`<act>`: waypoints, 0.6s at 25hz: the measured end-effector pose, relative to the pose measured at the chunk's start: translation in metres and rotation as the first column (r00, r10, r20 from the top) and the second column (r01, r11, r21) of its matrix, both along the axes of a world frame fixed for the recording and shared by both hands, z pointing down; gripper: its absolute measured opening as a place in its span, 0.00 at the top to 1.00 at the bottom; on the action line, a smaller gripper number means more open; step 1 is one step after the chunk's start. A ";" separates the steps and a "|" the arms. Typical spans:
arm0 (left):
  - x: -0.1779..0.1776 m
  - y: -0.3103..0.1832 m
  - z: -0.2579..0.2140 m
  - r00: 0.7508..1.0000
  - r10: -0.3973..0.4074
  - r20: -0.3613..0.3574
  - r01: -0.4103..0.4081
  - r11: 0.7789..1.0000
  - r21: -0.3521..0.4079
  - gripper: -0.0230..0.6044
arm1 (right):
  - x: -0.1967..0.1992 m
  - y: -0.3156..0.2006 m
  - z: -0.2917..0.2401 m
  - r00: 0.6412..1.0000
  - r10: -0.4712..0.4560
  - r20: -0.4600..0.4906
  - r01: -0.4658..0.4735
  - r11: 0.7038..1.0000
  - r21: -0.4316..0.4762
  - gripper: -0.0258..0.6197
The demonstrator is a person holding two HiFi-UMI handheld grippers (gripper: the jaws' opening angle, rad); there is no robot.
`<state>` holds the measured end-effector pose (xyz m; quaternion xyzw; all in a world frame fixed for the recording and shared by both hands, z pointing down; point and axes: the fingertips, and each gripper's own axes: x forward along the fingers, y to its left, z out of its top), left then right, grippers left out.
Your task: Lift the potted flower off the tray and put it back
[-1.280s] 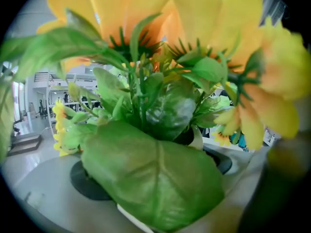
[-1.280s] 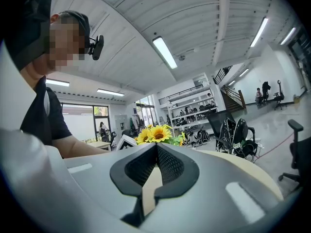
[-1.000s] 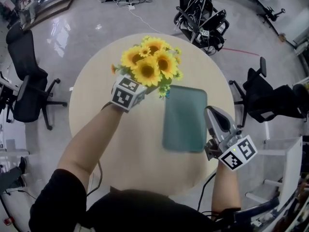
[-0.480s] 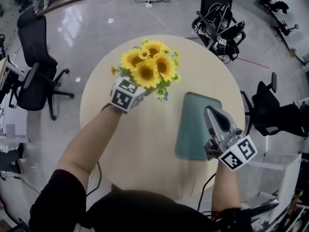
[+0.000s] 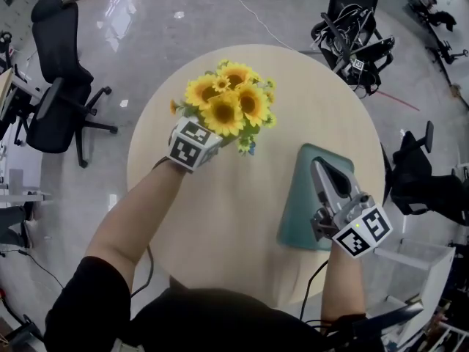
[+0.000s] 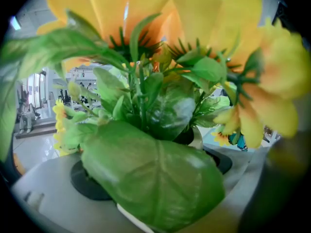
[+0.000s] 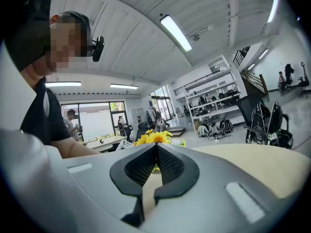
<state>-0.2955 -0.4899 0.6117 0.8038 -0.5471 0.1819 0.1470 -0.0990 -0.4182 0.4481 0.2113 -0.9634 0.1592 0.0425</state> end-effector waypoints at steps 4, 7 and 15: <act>-0.010 -0.003 0.023 1.000 0.003 0.001 -0.003 1.000 -0.013 0.15 | -0.014 -0.008 0.014 1.000 -0.012 -0.006 0.012 1.000 -0.019 0.94; -0.015 -0.006 0.036 1.000 0.008 0.001 -0.008 1.000 -0.021 0.15 | -0.022 -0.013 0.024 1.000 -0.018 -0.015 0.017 0.999 -0.036 0.94; -0.011 0.002 0.095 0.999 0.029 0.029 -0.027 0.998 -0.062 0.15 | -0.021 -0.015 0.063 0.999 -0.026 -0.034 0.024 0.998 -0.064 0.94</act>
